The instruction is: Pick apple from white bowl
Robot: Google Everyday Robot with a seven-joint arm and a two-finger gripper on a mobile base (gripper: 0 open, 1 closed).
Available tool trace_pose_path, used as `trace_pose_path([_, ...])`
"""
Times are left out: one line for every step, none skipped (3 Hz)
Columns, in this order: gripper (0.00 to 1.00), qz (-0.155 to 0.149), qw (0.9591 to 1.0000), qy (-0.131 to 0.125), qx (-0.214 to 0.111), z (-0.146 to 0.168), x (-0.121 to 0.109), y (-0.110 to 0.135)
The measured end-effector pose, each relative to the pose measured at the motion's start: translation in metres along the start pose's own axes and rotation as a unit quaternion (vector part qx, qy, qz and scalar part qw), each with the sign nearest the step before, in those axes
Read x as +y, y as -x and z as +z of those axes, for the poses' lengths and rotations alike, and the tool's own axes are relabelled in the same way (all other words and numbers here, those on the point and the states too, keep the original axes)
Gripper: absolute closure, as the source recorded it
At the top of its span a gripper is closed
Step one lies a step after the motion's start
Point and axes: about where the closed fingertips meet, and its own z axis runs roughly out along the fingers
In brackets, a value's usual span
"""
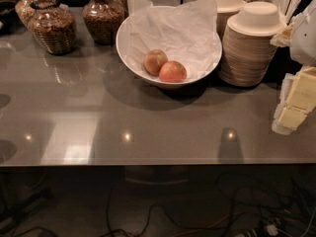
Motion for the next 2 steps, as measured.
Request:
trace_pose_path([0.0, 0.0, 1.0, 0.0, 0.0, 0.0, 0.0, 0.0])
trace_pose_path([0.0, -0.004, 0.9993, -0.027, -0.025, 0.002, -0.009, 0.019])
